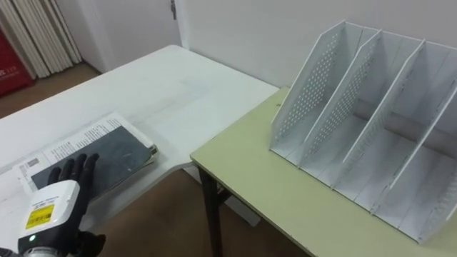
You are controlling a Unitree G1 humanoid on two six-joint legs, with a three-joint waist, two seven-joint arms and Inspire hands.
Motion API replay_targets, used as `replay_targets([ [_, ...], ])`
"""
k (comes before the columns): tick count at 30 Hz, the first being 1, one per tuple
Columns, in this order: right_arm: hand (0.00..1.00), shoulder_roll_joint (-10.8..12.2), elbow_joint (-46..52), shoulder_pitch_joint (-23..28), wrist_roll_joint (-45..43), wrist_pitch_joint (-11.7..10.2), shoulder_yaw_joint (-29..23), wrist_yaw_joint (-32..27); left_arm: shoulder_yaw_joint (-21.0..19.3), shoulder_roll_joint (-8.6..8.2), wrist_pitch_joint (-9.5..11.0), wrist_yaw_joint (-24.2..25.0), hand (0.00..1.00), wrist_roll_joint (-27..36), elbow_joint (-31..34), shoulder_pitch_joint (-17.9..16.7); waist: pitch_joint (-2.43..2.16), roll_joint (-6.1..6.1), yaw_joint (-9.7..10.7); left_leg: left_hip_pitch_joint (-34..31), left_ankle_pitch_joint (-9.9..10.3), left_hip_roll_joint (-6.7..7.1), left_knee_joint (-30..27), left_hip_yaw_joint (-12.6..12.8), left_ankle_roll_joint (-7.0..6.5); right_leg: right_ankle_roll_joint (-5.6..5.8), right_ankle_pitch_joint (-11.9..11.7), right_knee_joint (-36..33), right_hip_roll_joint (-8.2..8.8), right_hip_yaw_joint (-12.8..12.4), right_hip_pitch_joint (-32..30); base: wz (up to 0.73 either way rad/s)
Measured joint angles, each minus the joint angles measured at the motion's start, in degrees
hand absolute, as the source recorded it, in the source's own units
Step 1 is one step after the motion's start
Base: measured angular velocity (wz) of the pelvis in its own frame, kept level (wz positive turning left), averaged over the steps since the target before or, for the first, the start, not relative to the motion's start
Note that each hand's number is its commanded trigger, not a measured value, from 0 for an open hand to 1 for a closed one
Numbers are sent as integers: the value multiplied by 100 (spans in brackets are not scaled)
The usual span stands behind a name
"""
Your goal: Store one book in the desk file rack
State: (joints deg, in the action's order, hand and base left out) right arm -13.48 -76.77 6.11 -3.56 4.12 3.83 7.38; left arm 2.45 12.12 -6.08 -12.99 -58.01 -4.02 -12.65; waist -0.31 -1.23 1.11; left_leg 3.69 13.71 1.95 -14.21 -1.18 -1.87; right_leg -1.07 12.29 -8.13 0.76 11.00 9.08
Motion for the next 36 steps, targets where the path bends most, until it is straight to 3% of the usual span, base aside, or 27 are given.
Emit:
replay_targets([
  [6, 0, 5, 85, 79, -600, 323, -2, -35, 12, -28, -101, 0, 0, -1, -236, -105, 21, 8, 12, 13, 0, -3, -5, 20, 0, -7, 28, -55, 5, -17, -9, 0],
  [16, 0, 9, 243, 64, -699, 595, 131, -24, 135, -25, -202, -212, 2, 3, -459, -69, 13, 30, 17, 20, -4, -1, -2, 29, 3, -5, 31, -73, 6, 6, 16, 0],
  [18, 0, 9, 302, 67, -753, 600, 131, -12, 146, -25, -213, -237, 59, 3, -523, -49, 12, 40, 15, 97, -32, -2, 52, 80, 6, -5, 31, -75, 12, -5, 36, 0],
  [20, 0, 9, 327, 66, -757, 603, 131, -7, 165, -24, -235, -238, 93, 3, -577, -7, 10, 46, 21, 119, -42, -2, 63, 91, 7, -6, 31, -63, 15, -2, 58, 0],
  [21, 0, 9, 335, 69, -751, 610, 148, -2, 180, -19, -238, -244, 100, 3, -619, 41, 10, 46, 21, 119, -44, -2, 59, 95, 7, -7, 33, -61, 17, 9, 63, 4],
  [27, 0, 27, 416, 86, -750, 796, 174, 33, 99, 37, -355, -378, 100, 0, -632, 339, 1, 65, 20, 119, -69, 0, 60, 97, 7, -6, 57, -71, 20, 6, 77, 3],
  [36, 0, 27, 589, 188, -750, 848, 182, 30, 59, 102, -476, -654, 99, -5, -612, 490, -20, 62, 17, 192, -72, 5, 101, 105, 9, -7, 56, -75, 21, -2, 111, 0],
])
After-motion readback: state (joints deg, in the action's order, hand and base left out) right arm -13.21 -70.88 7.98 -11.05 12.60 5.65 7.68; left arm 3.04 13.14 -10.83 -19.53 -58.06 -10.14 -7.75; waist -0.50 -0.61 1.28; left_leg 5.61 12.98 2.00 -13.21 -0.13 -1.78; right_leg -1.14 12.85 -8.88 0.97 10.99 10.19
